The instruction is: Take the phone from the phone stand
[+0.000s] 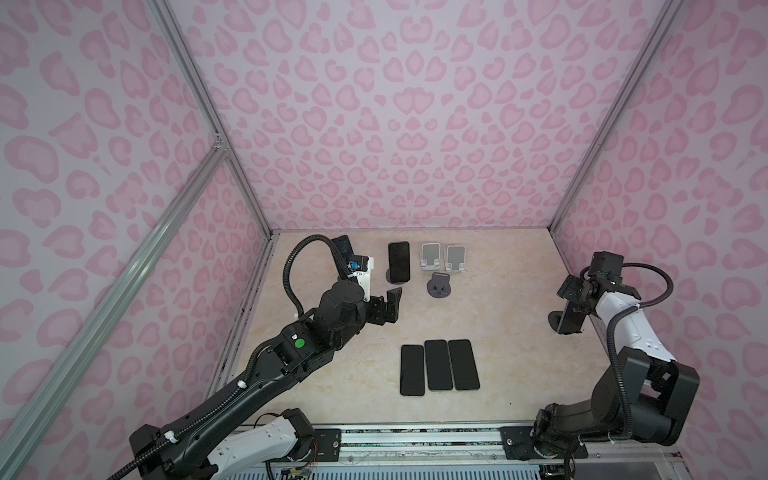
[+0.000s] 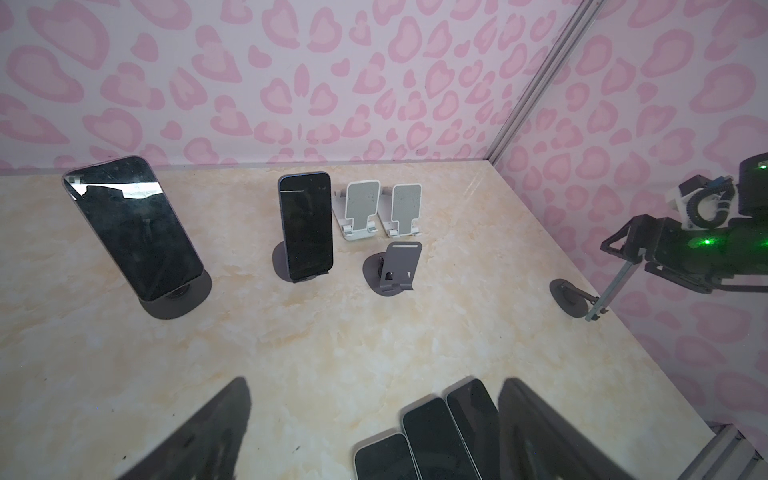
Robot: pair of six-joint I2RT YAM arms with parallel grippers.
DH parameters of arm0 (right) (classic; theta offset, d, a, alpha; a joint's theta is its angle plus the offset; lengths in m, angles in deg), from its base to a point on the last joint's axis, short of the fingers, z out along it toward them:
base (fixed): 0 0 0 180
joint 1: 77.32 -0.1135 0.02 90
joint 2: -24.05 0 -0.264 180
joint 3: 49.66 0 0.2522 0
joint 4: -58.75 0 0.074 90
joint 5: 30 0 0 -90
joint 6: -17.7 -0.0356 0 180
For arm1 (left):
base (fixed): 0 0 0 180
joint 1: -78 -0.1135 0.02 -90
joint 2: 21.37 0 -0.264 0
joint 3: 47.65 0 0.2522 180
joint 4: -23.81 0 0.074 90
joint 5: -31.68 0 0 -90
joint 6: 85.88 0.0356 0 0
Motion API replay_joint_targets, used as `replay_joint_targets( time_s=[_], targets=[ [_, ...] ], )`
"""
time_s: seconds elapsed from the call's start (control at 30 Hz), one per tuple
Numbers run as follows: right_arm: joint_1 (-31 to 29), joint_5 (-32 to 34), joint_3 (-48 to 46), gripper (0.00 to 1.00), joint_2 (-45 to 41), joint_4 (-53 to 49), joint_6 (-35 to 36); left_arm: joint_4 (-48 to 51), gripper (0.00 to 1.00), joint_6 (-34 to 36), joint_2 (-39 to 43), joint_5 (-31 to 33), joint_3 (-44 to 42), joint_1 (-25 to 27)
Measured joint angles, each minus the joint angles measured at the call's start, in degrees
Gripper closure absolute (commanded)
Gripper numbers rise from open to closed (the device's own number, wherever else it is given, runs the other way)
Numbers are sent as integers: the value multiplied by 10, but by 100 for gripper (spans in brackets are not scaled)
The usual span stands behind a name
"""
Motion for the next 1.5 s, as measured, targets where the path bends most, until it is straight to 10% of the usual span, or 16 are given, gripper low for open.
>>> replay_joint_targets(
  time_s=[1.03,1.5],
  targets=[
    [45,-115,14,12,24,23,98,-1,5,11,4,15,-3,-1],
    [46,-39,-31,16,-13,15,52,-1,5,14,3,16,-6,-1]
  ],
)
